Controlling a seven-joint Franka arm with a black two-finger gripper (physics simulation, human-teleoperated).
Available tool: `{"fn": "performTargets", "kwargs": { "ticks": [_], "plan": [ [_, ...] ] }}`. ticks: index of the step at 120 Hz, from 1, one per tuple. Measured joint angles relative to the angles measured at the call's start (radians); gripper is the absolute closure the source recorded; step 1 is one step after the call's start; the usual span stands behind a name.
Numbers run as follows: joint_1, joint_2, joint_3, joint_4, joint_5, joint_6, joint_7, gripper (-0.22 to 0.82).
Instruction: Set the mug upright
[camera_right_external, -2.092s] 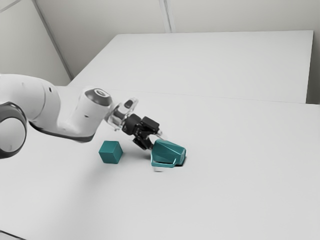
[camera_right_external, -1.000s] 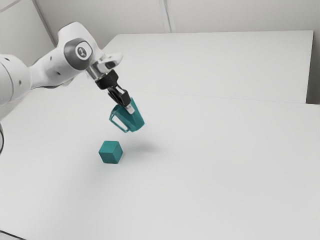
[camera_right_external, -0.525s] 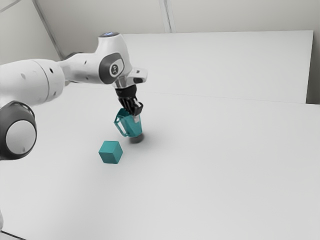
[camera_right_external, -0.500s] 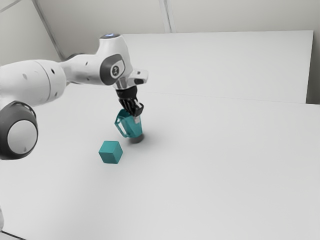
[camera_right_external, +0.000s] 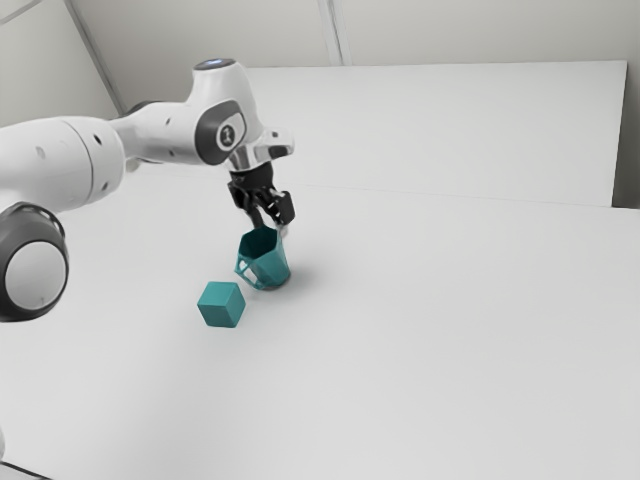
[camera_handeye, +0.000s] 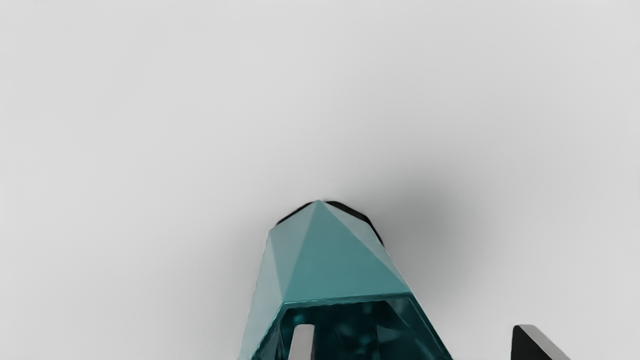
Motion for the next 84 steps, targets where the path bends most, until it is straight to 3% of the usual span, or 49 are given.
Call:
{"fn": "performTargets", "kwargs": {
  "ticks": [17,42,84],
  "plan": [
    [0.001,-0.074,0.002,0.007,-0.015,-0.038,-0.017,0.11],
    [0.001,-0.262,0.005,0.027,-0.046,-0.157,-0.034,0.04],
    [0.002,-0.304,0.008,0.083,-0.065,-0.313,-0.05,0.01]
  ]
}}
